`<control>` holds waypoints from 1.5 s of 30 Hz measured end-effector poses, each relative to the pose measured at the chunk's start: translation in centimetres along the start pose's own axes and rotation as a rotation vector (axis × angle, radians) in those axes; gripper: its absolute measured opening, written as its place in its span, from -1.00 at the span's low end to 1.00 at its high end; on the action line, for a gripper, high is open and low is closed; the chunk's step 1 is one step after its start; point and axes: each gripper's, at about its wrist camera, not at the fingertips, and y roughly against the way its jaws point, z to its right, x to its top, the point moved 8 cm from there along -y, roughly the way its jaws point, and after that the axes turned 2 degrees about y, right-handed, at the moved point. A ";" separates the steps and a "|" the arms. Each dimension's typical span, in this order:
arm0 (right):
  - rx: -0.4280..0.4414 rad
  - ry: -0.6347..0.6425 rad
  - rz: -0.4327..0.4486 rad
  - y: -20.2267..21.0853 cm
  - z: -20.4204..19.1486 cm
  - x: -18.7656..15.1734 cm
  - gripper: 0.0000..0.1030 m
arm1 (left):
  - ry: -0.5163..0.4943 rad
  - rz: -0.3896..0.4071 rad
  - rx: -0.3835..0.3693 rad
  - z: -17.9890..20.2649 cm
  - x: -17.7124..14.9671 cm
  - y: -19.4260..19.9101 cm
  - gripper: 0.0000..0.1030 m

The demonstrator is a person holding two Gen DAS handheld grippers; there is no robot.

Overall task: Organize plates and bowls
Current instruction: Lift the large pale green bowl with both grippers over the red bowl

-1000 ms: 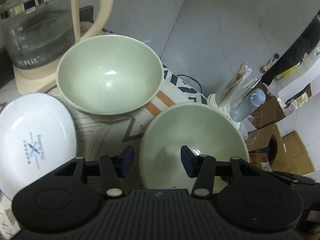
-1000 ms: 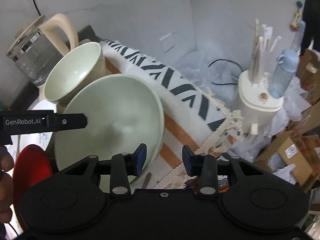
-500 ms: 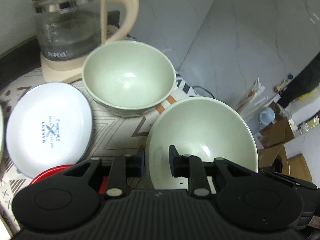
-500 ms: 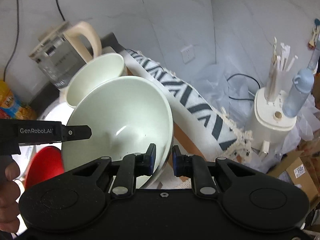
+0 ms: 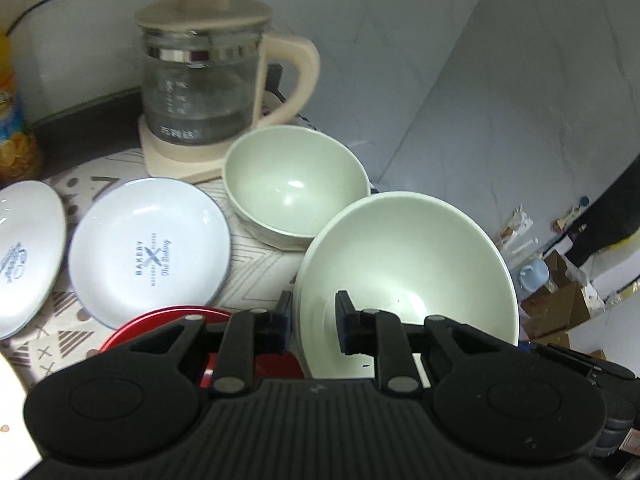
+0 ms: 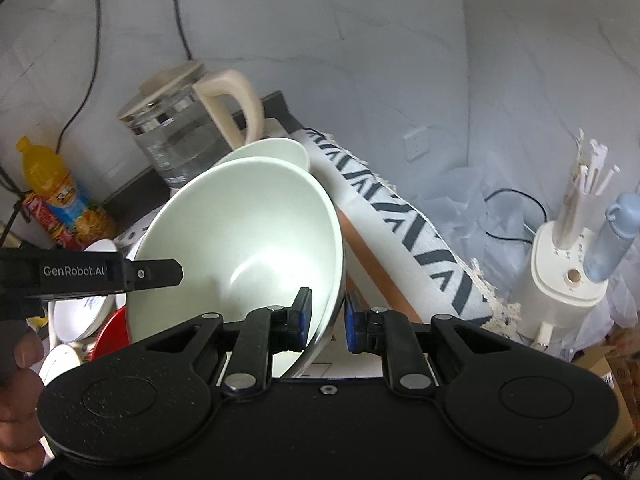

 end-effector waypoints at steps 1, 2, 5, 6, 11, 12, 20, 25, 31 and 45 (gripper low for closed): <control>0.007 0.006 0.001 0.1 -0.2 0.0 -0.67 | 0.005 0.009 0.006 -0.1 0.0 0.3 -0.61; 0.013 0.010 0.002 0.1 -0.5 0.1 -0.67 | 0.010 0.018 0.010 -0.3 0.0 0.7 -0.61; 0.029 0.027 0.012 0.4 -1.2 0.2 -0.66 | 0.031 0.033 0.021 -0.9 -0.2 1.7 -0.61; 0.033 0.032 0.016 0.6 -1.5 0.2 -0.66 | 0.039 0.037 0.025 -1.1 -0.2 1.9 -0.61; 0.060 0.047 0.029 0.9 -2.5 0.5 -0.67 | 0.067 0.070 0.044 -1.9 -0.4 3.1 -0.61; 0.067 0.055 0.032 1.0 -2.8 0.5 -0.67 | 0.075 0.078 0.048 -2.1 -0.4 3.3 -0.61; 0.117 0.106 0.035 1.6 -5.2 0.2 -0.67 | 0.132 0.113 0.087 -4.1 -1.4 5.7 -0.61; 0.161 0.142 0.027 1.7 -6.7 -0.1 -0.67 | 0.169 0.140 0.118 -5.4 -2.3 7.3 -0.61; 0.200 0.188 0.011 1.7 -8.6 -0.8 -0.67 | 0.234 0.152 0.155 -7.2 -3.9 8.6 -0.61; 0.246 0.268 -0.061 0.0 -11.5 -2.6 -0.66 | 0.319 0.119 0.221 -10.3 -6.5 9.2 -0.60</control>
